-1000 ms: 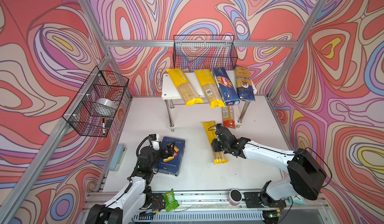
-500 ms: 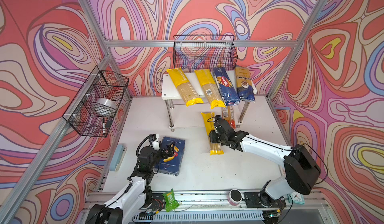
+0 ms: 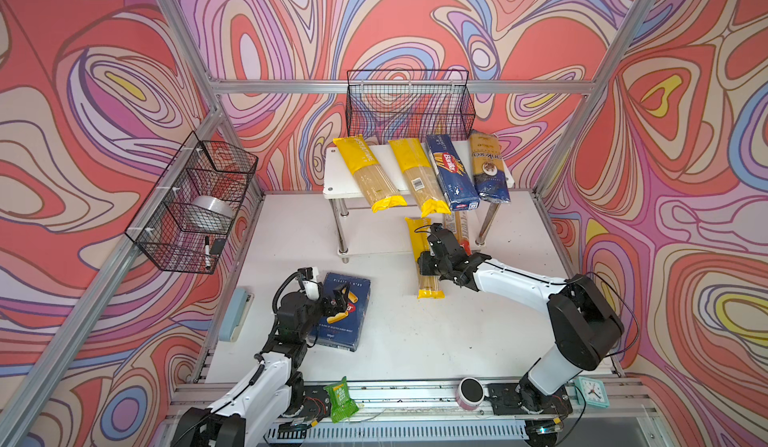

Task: Place and organize the pasta boxes and bags onto the shelf
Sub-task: 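Lower the Pastatime bag beside the red-topped spaghetti bag at the shelf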

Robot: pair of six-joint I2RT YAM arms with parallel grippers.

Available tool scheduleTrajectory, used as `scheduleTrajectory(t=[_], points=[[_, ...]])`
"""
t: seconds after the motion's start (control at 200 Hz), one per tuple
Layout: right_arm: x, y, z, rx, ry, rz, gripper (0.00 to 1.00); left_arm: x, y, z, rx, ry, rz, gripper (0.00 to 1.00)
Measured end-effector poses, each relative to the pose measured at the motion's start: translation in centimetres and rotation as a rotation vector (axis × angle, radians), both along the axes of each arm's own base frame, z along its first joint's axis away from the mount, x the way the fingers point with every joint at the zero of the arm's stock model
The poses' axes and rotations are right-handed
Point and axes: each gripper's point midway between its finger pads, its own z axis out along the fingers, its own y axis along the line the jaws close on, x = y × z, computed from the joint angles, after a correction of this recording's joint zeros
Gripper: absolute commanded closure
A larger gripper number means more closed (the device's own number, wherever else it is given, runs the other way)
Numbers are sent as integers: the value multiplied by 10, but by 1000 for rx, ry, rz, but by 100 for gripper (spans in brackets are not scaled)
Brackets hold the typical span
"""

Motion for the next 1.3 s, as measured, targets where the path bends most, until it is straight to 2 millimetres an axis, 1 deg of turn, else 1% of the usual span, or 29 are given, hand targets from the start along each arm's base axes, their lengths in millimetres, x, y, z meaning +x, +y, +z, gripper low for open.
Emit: scheduleTrajectory(t=[0.105,0.31,0.446,0.791,1.162,1.302], points=[[8,-1,3,0,-11,-7,100,0,0,0,0,-1,0,0],[26,-1,18,-15,-60,-14,100,0,0,0,0,-2,0,0],[37,-7,21,-30,-76,-30,100,0,0,0,0,-2,-1,0],[56,-27,26,-72,-100,-68,100,0,0,0,2,-2,0,0],[77,-35,27,-102,-112,-77,100,0,-1,0,2,-2,-1,0],[84,-36,20,-110,-101,-81,100,0,-1,0,2,-2,-1,0]])
